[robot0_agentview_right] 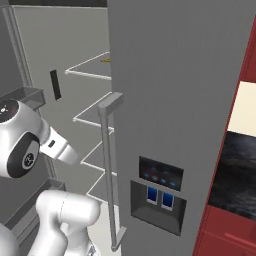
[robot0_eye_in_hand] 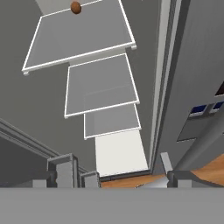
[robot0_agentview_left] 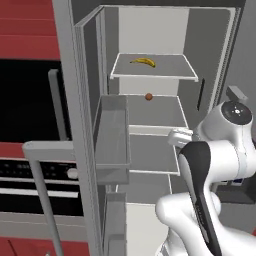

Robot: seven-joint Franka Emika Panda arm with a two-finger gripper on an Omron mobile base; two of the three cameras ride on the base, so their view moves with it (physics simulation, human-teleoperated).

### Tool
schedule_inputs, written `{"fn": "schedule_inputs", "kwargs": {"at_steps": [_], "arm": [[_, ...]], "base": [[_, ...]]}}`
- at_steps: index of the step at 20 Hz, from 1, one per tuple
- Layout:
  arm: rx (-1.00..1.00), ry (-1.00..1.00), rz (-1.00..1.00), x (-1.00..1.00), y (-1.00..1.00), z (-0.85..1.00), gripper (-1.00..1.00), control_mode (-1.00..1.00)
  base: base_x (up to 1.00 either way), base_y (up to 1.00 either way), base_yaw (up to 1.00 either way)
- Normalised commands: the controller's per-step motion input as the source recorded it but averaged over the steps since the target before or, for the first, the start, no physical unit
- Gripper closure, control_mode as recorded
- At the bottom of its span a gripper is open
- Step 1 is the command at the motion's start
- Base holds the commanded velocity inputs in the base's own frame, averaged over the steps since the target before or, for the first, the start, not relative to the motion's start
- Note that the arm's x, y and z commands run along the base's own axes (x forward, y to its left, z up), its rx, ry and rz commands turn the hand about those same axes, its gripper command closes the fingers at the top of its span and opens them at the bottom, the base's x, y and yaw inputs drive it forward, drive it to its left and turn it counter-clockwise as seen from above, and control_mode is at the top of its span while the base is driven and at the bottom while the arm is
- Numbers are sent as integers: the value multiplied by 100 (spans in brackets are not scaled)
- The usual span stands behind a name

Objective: Pick the pear and banana from the fridge and place them on the plate next to the blender to make a fruit smoothie.

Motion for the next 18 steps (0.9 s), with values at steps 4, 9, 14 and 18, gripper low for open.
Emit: {"fn": "schedule_inputs", "kwargs": {"at_steps": [4,9,14,18], "arm": [[0,0,0,0,0,0,-100,100],[0,0,0,0,0,0,-100,100],[0,0,0,11,3,0,-100,-100],[-10,-6,0,28,16,39,-100,-100]], "base": [[52,11,-9],[63,8,-9],[54,13,-4],[0,0,0]]}}
